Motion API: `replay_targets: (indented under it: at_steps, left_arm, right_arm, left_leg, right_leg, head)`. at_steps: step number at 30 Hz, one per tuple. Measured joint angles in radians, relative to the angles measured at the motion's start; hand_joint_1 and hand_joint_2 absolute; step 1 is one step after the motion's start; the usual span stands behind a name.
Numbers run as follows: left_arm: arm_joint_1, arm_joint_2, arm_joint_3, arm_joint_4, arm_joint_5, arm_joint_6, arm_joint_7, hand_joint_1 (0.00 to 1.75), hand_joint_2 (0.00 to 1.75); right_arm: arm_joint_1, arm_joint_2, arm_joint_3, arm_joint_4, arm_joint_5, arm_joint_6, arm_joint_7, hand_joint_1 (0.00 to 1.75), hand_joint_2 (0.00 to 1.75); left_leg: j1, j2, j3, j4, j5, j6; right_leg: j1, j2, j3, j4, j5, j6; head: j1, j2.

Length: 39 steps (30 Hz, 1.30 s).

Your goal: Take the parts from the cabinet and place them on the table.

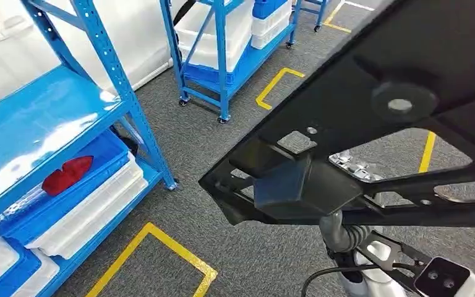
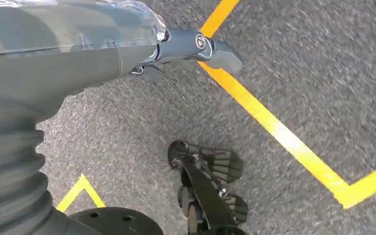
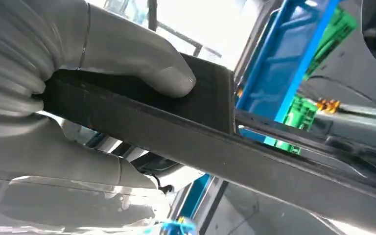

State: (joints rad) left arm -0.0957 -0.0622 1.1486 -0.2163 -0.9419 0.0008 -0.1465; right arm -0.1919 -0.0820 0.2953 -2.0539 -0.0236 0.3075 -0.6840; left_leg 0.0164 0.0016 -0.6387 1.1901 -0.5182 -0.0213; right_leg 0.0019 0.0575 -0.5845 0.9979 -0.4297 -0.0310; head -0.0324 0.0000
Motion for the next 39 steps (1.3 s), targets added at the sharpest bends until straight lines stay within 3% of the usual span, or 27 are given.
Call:
replay_targets:
  at_steps: [1, 2, 3, 6, 7, 9, 11, 12, 13, 15, 16, 17, 18, 22, 23, 24, 25, 27, 28, 29, 30, 32, 33, 34, 37, 38, 39]
  left_arm:
    - [0.0, 0.001, 0.0, 0.0, 0.0, 0.003, 0.001, 0.0, 1.75]
    - [0.0, 0.004, 0.0, 0.0, 0.0, 0.005, 0.002, 0.0, 1.75]
    - [-0.001, 0.005, 0.0, 0.0, 0.0, 0.005, 0.003, 0.0, 1.75]
    - [-0.003, 0.01, 0.0, 0.0, 0.003, 0.009, 0.002, 0.0, 1.75]
    - [-0.005, 0.01, 0.0, 0.0, 0.003, 0.009, 0.0, 0.0, 1.75]
    - [-0.009, 0.011, 0.0, 0.0, 0.003, 0.008, -0.008, 0.0, 1.75]
    - [-0.006, 0.013, 0.0, 0.0, 0.009, 0.008, -0.014, 0.0, 1.75]
    - [-0.006, 0.015, 0.001, 0.0, 0.011, 0.006, -0.017, 0.0, 1.75]
    - [-0.006, 0.015, 0.001, 0.0, 0.014, 0.005, -0.023, 0.0, 1.75]
    - [-0.008, 0.015, 0.001, 0.0, 0.017, 0.004, -0.031, 0.0, 1.75]
    - [-0.009, 0.015, 0.001, 0.0, 0.018, 0.004, -0.034, 0.0, 1.75]
    - [-0.01, 0.015, 0.001, 0.0, 0.018, 0.004, -0.037, 0.0, 1.75]
    - [-0.01, 0.015, 0.001, 0.0, 0.018, 0.004, -0.041, 0.0, 1.75]
    - [-0.012, 0.017, 0.002, 0.0, 0.024, 0.009, -0.043, 0.0, 1.75]
    - [-0.014, 0.019, 0.003, 0.0, 0.026, 0.01, -0.043, 0.0, 1.75]
    - [-0.013, 0.021, 0.006, 0.0, 0.029, 0.011, -0.043, 0.0, 1.75]
    - [-0.011, 0.021, 0.007, 0.0, 0.028, 0.011, -0.043, 0.0, 1.75]
    - [-0.006, 0.023, 0.008, 0.0, 0.028, 0.011, -0.043, 0.0, 1.75]
    - [-0.005, 0.024, 0.008, 0.0, 0.028, 0.011, -0.044, 0.0, 1.75]
    - [-0.004, 0.025, 0.009, 0.0, 0.027, 0.011, -0.045, 0.0, 1.75]
    - [-0.005, 0.026, 0.009, 0.0, 0.027, 0.011, -0.046, 0.0, 1.75]
    - [-0.006, 0.029, 0.01, 0.0, 0.027, 0.008, -0.053, 0.0, 1.75]
    - [-0.006, 0.033, 0.011, 0.0, 0.028, 0.008, -0.056, 0.0, 1.75]
    - [-0.006, 0.033, 0.014, 0.0, 0.031, 0.01, -0.061, 0.0, 1.75]
    - [-0.009, 0.044, 0.024, 0.0, 0.039, 0.015, -0.068, 0.0, 1.75]
    - [-0.011, 0.045, 0.024, 0.0, 0.039, 0.015, -0.069, 0.0, 1.75]
    - [-0.014, 0.047, 0.025, -0.001, 0.039, 0.017, -0.069, 0.0, 1.75]
  right_arm:
    - [-0.001, 0.0, 0.003, 0.0, 0.002, -0.005, 0.0, 1.75, 1.75]
    - [-0.001, 0.0, 0.005, 0.0, 0.006, -0.006, 0.0, 1.75, 1.75]
    - [-0.004, 0.0, 0.007, 0.001, 0.008, -0.006, 0.0, 1.75, 1.75]
    - [-0.007, 0.0, 0.01, 0.003, 0.014, -0.009, 0.0, 1.75, 1.75]
    - [-0.009, 0.0, 0.011, 0.003, 0.018, -0.013, 0.0, 1.75, 1.75]
    - [-0.016, 0.0, 0.012, 0.004, 0.026, -0.021, 0.0, 1.75, 1.75]
    - [-0.02, 0.0, 0.017, 0.004, 0.027, -0.022, 0.0, 1.75, 1.75]
    - [-0.02, 0.0, 0.02, 0.004, 0.028, -0.022, 0.0, 1.75, 1.75]
    - [-0.021, 0.0, 0.024, 0.007, 0.027, -0.02, 0.0, 1.75, 1.75]
    - [-0.028, 0.0, 0.027, 0.01, 0.022, -0.019, 0.0, 1.75, 1.75]
    - [-0.035, -0.001, 0.028, 0.013, 0.02, -0.019, 0.0, 1.75, 1.75]
    - [-0.043, -0.001, 0.029, 0.014, 0.017, -0.023, 0.0, 1.75, 1.75]
    - [-0.05, -0.001, 0.032, 0.016, 0.016, -0.028, 0.0, 1.75, 1.75]
    - [-0.054, -0.002, 0.054, 0.026, 0.016, -0.04, 0.0, 1.75, 1.75]
    - [-0.054, -0.002, 0.061, 0.027, 0.016, -0.04, 0.0, 1.75, 1.75]
    - [-0.06, -0.002, 0.067, 0.029, 0.015, -0.04, 0.0, 1.75, 1.75]
    - [-0.069, -0.001, 0.077, 0.034, 0.016, -0.04, 0.002, 1.75, 1.75]
    - [-0.076, 0.001, 0.093, 0.043, 0.017, -0.041, 0.002, 1.75, 1.75]
    - [-0.076, 0.001, 0.096, 0.046, 0.017, -0.042, 0.002, 1.75, 1.75]
    - [-0.078, 0.001, 0.101, 0.051, 0.015, -0.042, 0.001, 1.75, 1.75]
    - [-0.082, 0.001, 0.103, 0.055, 0.01, -0.043, 0.001, 1.75, 1.75]
    - [-0.092, 0.001, 0.107, 0.063, -0.015, -0.046, 0.0, 1.75, 1.75]
    - [-0.095, 0.001, 0.108, 0.065, -0.026, -0.044, 0.0, 1.75, 1.75]
    - [-0.101, 0.001, 0.108, 0.068, -0.039, -0.038, 0.0, 1.75, 1.75]
    - [-0.106, 0.001, 0.109, 0.074, -0.054, -0.027, 0.0, 1.75, 1.75]
    - [-0.11, 0.001, 0.109, 0.075, -0.056, -0.024, 0.0, 1.75, 1.75]
    - [-0.117, 0.001, 0.109, 0.076, -0.058, -0.024, 0.0, 1.75, 1.75]
  left_leg:
    - [0.0, -0.02, 0.045, -0.105, 0.058, 0.007]
    - [0.0, -0.065, 0.074, -0.173, 0.073, 0.015]
    - [0.002, -0.071, 0.081, -0.193, 0.066, 0.013]
    - [-0.007, -0.05, 0.082, -0.189, 0.067, 0.02]
    - [0.0, -0.04, 0.085, -0.198, 0.073, 0.028]
    - [0.0, -0.02, 0.091, -0.209, 0.077, 0.039]
    - [-0.003, 0.002, 0.09, -0.208, 0.076, 0.042]
    - [-0.004, 0.013, 0.09, -0.208, 0.074, 0.042]
    - [-0.004, 0.026, 0.09, -0.207, 0.073, 0.042]
    - [-0.004, 0.045, 0.093, -0.205, 0.069, 0.038]
    - [-0.004, 0.054, 0.096, -0.204, 0.067, 0.036]
    - [-0.005, 0.061, 0.099, -0.203, 0.063, 0.031]
    - [-0.013, 0.067, 0.1, -0.2, 0.059, 0.025]
    - [-0.013, 0.101, 0.109, -0.207, 0.055, 0.004]
    - [-0.007, 0.081, 0.107, -0.196, 0.043, -0.002]
    - [-0.006, 0.045, 0.092, -0.158, 0.016, -0.004]
    - [-0.005, 0.022, 0.058, -0.082, -0.026, -0.006]
    - [-0.005, 0.005, -0.024, 0.084, -0.095, -0.01]
    - [-0.005, 0.005, -0.05, 0.127, -0.098, -0.011]
    - [-0.005, 0.005, -0.05, 0.116, -0.077, -0.01]
    - [-0.005, 0.003, -0.026, 0.054, -0.033, -0.009]
    - [0.0, -0.022, 0.055, -0.127, 0.064, -0.006]
    - [0.004, -0.065, 0.081, -0.177, 0.06, -0.001]
    - [0.002, -0.067, 0.083, -0.191, 0.06, 0.0]
    - [-0.005, -0.044, 0.081, -0.184, 0.063, 0.014]
    - [0.004, -0.033, 0.083, -0.194, 0.069, 0.023]
    - [0.003, -0.024, 0.085, -0.196, 0.072, 0.028]
  right_leg:
    - [0.001, 0.013, 0.004, 0.002, -0.002, 0.002]
    - [-0.002, 0.021, 0.005, 0.003, -0.005, 0.004]
    - [0.004, 0.032, -0.001, 0.009, -0.005, 0.009]
    - [-0.009, 0.058, -0.009, 0.004, 0.002, 0.03]
    - [-0.003, 0.063, -0.011, 0.004, 0.001, 0.038]
    - [-0.003, -0.027, -0.038, 0.069, -0.041, 0.042]
    - [-0.01, -0.048, -0.12, 0.232, -0.12, 0.049]
    - [-0.013, -0.049, -0.157, 0.304, -0.145, 0.052]
    - [-0.016, -0.051, -0.176, 0.338, -0.143, 0.055]
    - [-0.017, -0.058, -0.128, 0.243, -0.078, 0.055]
    - [-0.016, -0.069, -0.073, 0.141, -0.031, 0.051]
    - [-0.013, -0.101, -0.021, 0.047, 0.002, 0.045]
    - [-0.001, -0.133, -0.005, 0.009, -0.013, 0.037]
    - [0.002, -0.088, -0.011, 0.002, -0.004, 0.014]
    - [-0.008, -0.081, -0.004, -0.007, 0.001, 0.008]
    - [-0.008, -0.073, -0.002, -0.009, 0.002, 0.001]
    - [-0.007, -0.065, -0.003, -0.009, 0.003, -0.003]
    - [-0.004, -0.042, -0.004, -0.008, 0.002, -0.006]
    - [-0.002, -0.03, -0.004, -0.006, 0.002, -0.006]
    - [-0.002, -0.02, -0.004, -0.004, 0.001, -0.006]
    - [-0.003, -0.007, -0.003, -0.001, 0.0, -0.005]
    - [-0.005, 0.015, -0.001, 0.006, -0.005, 0.001]
    - [-0.006, 0.023, -0.002, 0.008, -0.007, 0.005]
    - [-0.001, 0.033, -0.009, 0.018, -0.008, 0.01]
    - [-0.008, 0.056, -0.015, 0.01, 0.001, 0.029]
    - [-0.004, 0.055, -0.018, 0.015, -0.004, 0.034]
    - [-0.003, 0.008, -0.027, 0.037, -0.019, 0.036]
  head:
    - [0.0, 0.0]
    - [0.0, 0.0]
    - [0.0, 0.0]
    - [0.0, 0.0]
    - [0.0, 0.0]
    - [0.0, 0.0]
    - [0.0, 0.0]
    - [0.0, 0.0]
    - [0.0, 0.0]
    - [0.0, 0.0]
    - [0.0, 0.0]
    - [0.0, 0.0]
    - [0.0, 0.0]
    - [0.0, 0.0]
    - [0.0, 0.0]
    - [0.0, 0.0]
    - [0.0, 0.0]
    - [0.0, 0.0]
    - [0.0, 0.0]
    - [0.0, 0.0]
    - [0.0, 0.0]
    - [0.0, 0.0]
    - [0.0, 0.0]
    - [0.0, 0.0]
    - [0.0, 0.0]
    - [0.0, 0.0]
    - [0.0, 0.0]
